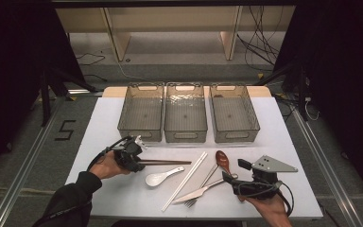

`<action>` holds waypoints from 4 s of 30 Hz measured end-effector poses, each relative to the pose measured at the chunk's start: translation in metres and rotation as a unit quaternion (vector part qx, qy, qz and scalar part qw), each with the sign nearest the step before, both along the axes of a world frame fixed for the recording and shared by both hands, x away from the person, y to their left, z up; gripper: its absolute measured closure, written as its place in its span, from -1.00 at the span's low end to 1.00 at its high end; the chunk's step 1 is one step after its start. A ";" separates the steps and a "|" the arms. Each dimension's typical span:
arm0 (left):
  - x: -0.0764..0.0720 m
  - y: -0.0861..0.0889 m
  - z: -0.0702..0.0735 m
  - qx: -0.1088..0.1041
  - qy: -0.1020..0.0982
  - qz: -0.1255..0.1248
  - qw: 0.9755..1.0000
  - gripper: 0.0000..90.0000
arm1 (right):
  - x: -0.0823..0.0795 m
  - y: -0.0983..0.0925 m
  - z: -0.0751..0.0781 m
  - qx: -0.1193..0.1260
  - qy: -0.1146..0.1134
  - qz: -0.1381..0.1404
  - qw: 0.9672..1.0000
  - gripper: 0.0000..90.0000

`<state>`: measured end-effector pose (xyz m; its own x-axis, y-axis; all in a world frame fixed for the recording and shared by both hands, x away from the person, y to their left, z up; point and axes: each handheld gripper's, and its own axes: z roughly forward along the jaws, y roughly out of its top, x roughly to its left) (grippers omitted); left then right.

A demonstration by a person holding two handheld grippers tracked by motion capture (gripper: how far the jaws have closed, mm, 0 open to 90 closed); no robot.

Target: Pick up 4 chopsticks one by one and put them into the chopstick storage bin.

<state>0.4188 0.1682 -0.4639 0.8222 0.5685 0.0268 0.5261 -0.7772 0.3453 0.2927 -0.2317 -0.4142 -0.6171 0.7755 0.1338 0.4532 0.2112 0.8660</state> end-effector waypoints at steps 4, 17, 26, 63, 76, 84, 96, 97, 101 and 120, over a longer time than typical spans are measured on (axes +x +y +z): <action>0.000 -0.001 0.001 0.008 0.011 -0.006 1.000 0.43 | 0.000 0.000 0.000 0.000 0.002 0.001 1.000 -0.41; -0.007 -0.008 0.003 0.046 0.033 -0.038 0.998 0.63 | 0.001 0.001 -0.002 -0.008 0.008 0.001 1.000 -0.40; -0.014 -0.013 0.003 0.069 0.017 -0.079 0.994 0.72 | 0.004 -0.001 -0.003 -0.007 0.018 -0.002 1.000 -0.39; -0.016 -0.006 0.027 0.014 -0.002 -0.099 0.995 0.86 | 0.005 0.000 -0.005 -0.016 0.025 -0.004 1.000 -0.37; -0.003 0.005 0.062 -0.110 -0.047 0.009 0.993 0.86 | 0.004 -0.001 -0.005 -0.012 0.023 -0.006 1.000 -0.38; 0.007 0.014 0.068 -0.130 -0.058 0.044 0.989 0.86 | 0.004 0.000 -0.005 -0.012 0.023 -0.007 1.000 -0.38; 0.024 0.021 0.080 -0.156 -0.078 0.082 0.981 0.86 | 0.004 -0.001 -0.004 -0.010 0.023 -0.006 1.000 -0.38; 0.026 0.022 0.081 -0.156 -0.081 0.086 0.981 0.86 | 0.004 -0.001 -0.004 -0.010 0.023 -0.006 1.000 -0.38; 0.034 0.023 0.083 -0.159 -0.088 0.099 0.978 0.86 | 0.004 -0.001 -0.004 -0.010 0.023 -0.006 1.000 -0.38; 0.070 0.029 0.094 -0.146 -0.106 0.137 0.974 0.86 | 0.005 -0.001 -0.005 -0.008 0.024 -0.005 1.000 -0.38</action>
<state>0.4885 0.1975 -0.3697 0.6314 0.7753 -0.0165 0.5938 -0.4697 0.6532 0.2972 -0.2324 -0.4187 -0.6026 0.7837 0.1509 0.4967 0.2202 0.8395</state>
